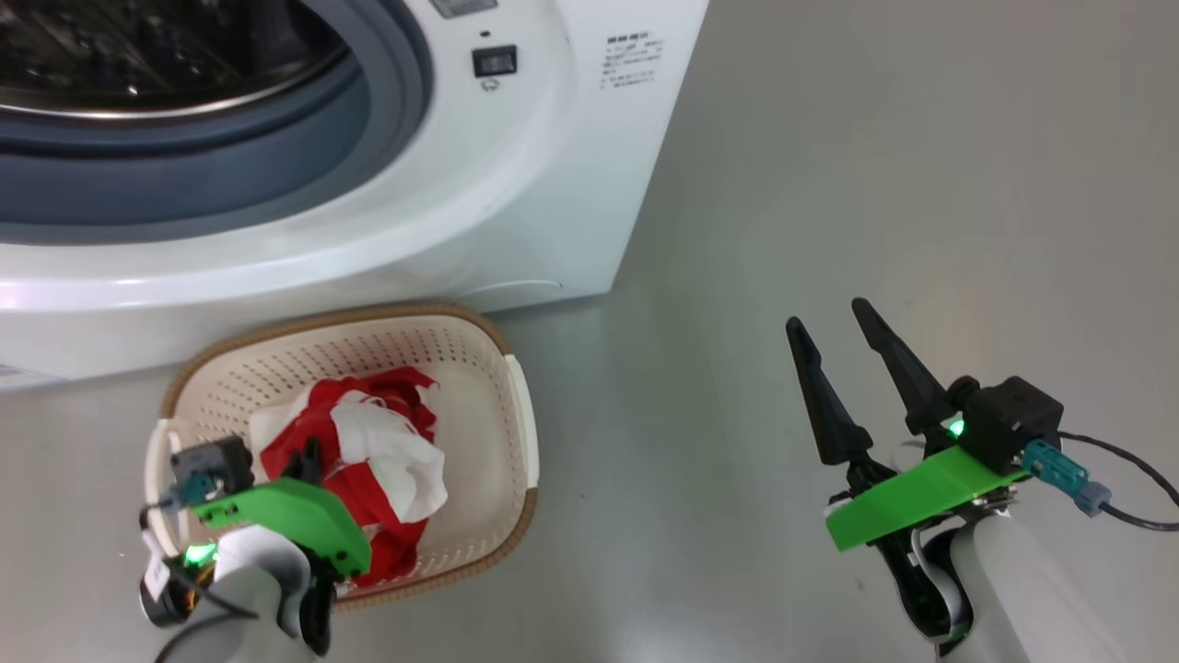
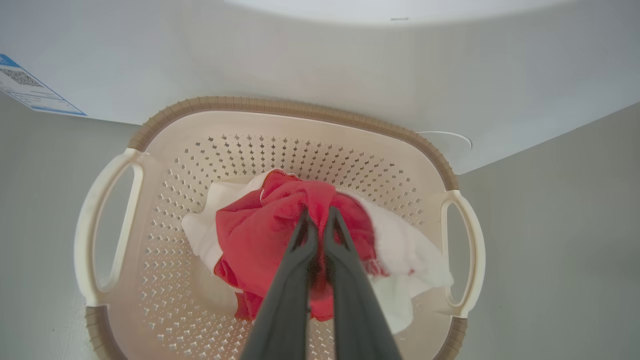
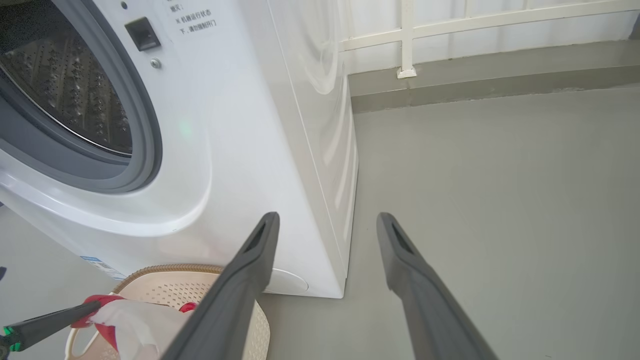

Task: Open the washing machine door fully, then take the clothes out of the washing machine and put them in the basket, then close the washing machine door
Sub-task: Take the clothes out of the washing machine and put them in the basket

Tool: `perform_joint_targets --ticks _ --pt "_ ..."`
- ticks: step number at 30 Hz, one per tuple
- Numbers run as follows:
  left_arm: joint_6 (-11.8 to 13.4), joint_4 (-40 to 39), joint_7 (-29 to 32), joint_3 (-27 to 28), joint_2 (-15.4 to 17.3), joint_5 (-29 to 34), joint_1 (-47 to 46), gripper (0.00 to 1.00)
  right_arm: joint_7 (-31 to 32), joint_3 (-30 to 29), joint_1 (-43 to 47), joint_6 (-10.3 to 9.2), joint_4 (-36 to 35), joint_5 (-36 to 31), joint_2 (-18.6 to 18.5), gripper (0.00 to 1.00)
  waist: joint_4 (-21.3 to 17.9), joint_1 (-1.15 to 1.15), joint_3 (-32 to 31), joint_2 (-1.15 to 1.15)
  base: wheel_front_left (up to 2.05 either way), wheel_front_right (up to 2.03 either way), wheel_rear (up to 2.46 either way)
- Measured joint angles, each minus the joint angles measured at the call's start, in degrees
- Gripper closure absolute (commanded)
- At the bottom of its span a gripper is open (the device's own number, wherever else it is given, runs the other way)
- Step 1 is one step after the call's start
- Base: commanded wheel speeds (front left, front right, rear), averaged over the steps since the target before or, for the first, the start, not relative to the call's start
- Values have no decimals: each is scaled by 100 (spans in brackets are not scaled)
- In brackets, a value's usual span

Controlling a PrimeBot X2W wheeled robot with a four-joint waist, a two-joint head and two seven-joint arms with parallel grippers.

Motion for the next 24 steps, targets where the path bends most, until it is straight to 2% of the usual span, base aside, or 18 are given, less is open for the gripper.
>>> perform_joint_targets --ticks 6,17,19,20,24 --pt "-132 711 434 -68 13 1 -519 100 0 110 -185 0 -31 2 16 0 -140 0 320 0 0 0 0" --pt "-93 932 935 -186 107 -3 -720 100 0 148 -378 0 -33 99 40 0 -375 0 729 0 0 0 0" --pt "-92 945 915 -214 102 -3 -721 17 0 134 -377 0 -14 99 41 0 -380 0 710 0 0 0 0" --pt "-93 948 869 -225 103 -3 -722 0 0 126 -377 0 -9 99 41 0 -379 0 687 0 0 0 0" --pt "-144 954 538 -205 97 -62 -721 0 0 85 -372 0 -2 99 44 0 -344 0 532 0 0 0 0"
